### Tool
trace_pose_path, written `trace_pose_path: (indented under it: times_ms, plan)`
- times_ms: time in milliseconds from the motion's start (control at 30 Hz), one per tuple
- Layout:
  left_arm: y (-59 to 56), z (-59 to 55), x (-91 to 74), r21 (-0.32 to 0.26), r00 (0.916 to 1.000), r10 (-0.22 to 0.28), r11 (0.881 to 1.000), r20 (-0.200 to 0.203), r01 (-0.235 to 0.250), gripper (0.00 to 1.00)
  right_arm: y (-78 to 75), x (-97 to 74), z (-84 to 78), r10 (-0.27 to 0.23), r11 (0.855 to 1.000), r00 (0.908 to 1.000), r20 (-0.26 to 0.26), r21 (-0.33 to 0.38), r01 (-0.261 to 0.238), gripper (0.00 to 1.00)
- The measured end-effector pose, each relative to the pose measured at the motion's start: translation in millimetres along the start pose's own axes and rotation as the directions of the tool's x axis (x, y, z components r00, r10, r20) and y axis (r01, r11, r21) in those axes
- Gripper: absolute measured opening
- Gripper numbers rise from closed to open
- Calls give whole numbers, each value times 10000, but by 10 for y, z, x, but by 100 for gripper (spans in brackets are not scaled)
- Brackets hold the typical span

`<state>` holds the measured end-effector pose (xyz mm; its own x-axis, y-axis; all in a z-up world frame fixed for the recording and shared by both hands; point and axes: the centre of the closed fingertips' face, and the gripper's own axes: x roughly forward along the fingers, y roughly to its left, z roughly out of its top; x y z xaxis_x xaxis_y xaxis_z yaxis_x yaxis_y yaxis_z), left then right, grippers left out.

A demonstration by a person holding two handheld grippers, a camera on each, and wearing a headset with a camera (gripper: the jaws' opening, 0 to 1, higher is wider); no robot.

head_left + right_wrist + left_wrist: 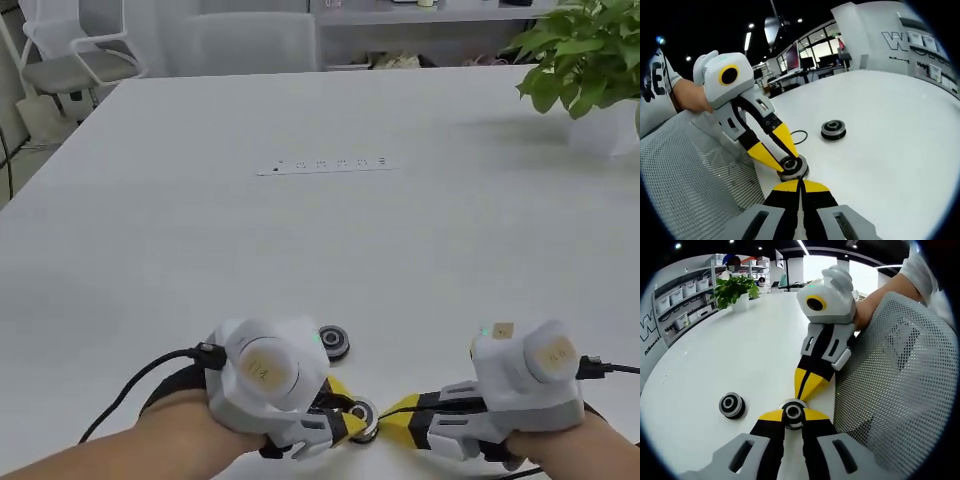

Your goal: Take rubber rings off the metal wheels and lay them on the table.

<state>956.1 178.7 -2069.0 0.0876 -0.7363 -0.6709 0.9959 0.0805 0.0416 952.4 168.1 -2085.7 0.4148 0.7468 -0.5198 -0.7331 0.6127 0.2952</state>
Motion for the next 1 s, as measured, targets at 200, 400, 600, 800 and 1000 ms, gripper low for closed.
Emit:
trace_pose_path:
  times_ms: [200, 400, 600, 800, 1000]
  plan:
    - [4, -1, 2, 8, 10000, 0, 10000, 0, 0, 8, -42, -36, 65, -165, 9976, 9982, 574, 685, 126, 0]
    - [5, 2, 4, 22, 10000, 12, 10000, 5, -12, 8, -19, -62, 124, -98, 9946, 9950, 990, 1035, -5, 0]
    - [10, 5, 7, 19, 10000, 53, 10000, 4, -53, 8, -1, -66, 143, -77, 9958, 9943, 1066, 915, -21, 0]
    - [14, 8, 13, 28, 10000, 92, 10000, -6, -92, 8, -1, -62, 148, -37, 9960, 9942, 1073, 892, -60, 0]
    - [15, 9, 15, -16, 9999, 116, 9999, -65, -117, 8, 8, -63, 154, -20, 9967, 9942, 1072, 804, -66, 0]
